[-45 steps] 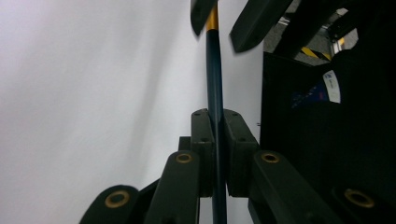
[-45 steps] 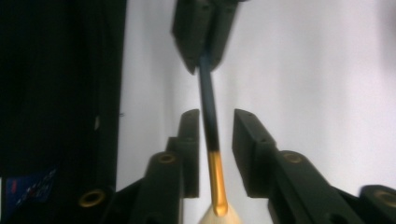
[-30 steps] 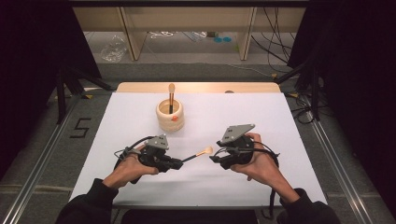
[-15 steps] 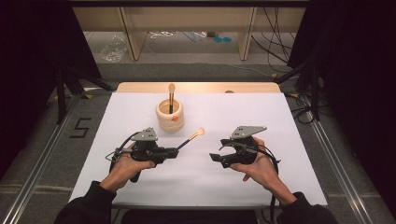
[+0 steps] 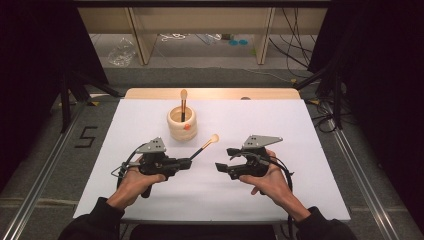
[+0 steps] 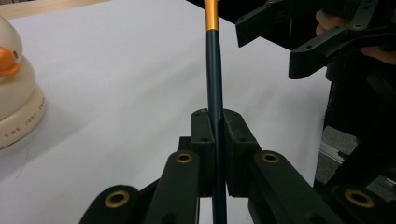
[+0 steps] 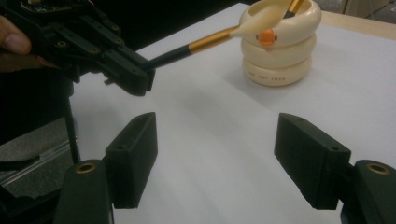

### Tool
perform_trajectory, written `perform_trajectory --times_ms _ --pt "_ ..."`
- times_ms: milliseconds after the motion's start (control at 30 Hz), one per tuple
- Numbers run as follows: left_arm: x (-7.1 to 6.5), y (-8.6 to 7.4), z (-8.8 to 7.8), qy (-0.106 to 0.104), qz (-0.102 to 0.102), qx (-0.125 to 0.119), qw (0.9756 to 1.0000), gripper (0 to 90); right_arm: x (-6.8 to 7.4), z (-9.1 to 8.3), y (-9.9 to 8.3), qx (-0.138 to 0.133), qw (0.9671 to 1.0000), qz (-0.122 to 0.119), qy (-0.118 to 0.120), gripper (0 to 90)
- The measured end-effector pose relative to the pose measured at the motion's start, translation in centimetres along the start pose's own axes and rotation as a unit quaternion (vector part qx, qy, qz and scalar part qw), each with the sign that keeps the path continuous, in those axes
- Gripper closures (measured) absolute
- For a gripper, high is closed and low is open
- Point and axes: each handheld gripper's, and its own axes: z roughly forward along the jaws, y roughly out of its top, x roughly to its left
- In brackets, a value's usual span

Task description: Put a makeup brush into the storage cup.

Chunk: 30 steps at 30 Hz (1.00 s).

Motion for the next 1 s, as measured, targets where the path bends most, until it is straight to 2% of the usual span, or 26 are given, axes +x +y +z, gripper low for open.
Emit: perform_trajectory --times_ms 133,167,267,367,533,600,633,667,800,867,1000 --pt "-0.3 0.1 -0.1 0.0 0.0 -0.011 0.9999 84.2 0.2 0.3 0.2 -0.01 0.9999 0.004 0.003 33.4" --pt "-0.3 0.1 -0.2 0.0 -0.001 -0.013 0.9999 84.2 0.3 0.5 0.2 -0.017 0.9997 0.008 0.014 34.1" --pt "-0.5 0.1 -0.2 -0.001 -0.003 -0.017 0.9999 84.2 0.5 0.8 0.4 -0.018 0.9996 0.012 0.017 35.2" --pt "-0.5 0.1 -0.2 -0.002 -0.007 -0.023 0.9997 84.2 0.7 1.2 0.5 -0.021 0.9993 0.009 0.03 35.2" --pt "-0.7 -0.1 0.0 -0.006 -0.006 -0.023 0.9997 84.2 0.9 1.6 0.7 -0.021 0.9992 0.014 0.032 36.3" --pt "-0.7 -0.2 0.1 -0.006 -0.008 -0.021 0.9997 84.2 0.9 1.9 0.6 -0.033 0.9989 0.011 0.032 37.6" --pt "-0.7 -0.2 0.1 -0.006 -0.008 -0.021 0.9997 84.2 0.9 1.9 0.7 -0.029 0.999 0.01 0.032 37.5" --pt "-0.7 -0.3 0.1 -0.005 -0.011 -0.023 0.9997 84.2 1.0 2.0 0.7 -0.032 0.9987 0.015 0.037 37.6" --pt "-0.7 -0.3 0.0 -0.002 -0.01 -0.028 0.9996 84.2 1.0 2.0 0.7 -0.044 0.9983 0.017 0.033 39.2" --pt "-0.8 -0.2 0.1 -0.004 -0.011 -0.03 0.9995 84.2 1.0 2.0 0.8 -0.037 0.9985 0.019 0.036 40.0" --pt "-0.9 -0.3 0.2 -0.004 -0.01 -0.034 0.9994 84.2 1.0 2.1 0.8 -0.055 0.9974 0.02 0.042 41.9"
